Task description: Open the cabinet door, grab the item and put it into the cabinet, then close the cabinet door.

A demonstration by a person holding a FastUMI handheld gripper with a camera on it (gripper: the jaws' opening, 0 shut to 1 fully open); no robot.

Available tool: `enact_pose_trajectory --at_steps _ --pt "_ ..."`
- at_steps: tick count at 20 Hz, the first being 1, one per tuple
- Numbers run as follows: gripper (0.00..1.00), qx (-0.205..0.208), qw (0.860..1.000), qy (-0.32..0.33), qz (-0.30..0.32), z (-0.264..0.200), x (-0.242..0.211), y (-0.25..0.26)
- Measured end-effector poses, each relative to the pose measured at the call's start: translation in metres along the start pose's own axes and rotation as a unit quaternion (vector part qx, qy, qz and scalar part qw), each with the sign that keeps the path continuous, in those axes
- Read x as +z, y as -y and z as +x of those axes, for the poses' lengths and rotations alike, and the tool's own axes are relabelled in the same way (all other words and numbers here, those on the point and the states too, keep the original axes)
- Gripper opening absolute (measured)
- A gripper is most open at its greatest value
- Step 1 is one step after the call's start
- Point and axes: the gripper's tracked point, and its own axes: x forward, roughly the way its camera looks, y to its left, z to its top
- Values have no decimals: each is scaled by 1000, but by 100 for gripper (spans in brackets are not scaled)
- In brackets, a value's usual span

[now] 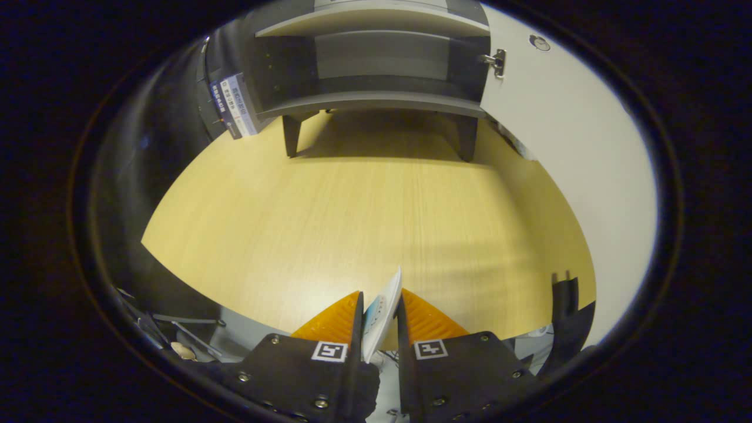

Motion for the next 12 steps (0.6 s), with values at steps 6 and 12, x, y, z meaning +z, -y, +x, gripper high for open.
enact_pose_trajectory --at_steps 6,12 --pt "14 -12 1000 5 14 -7 14 4" --pt "14 -13 999 49 19 -49 92 5"
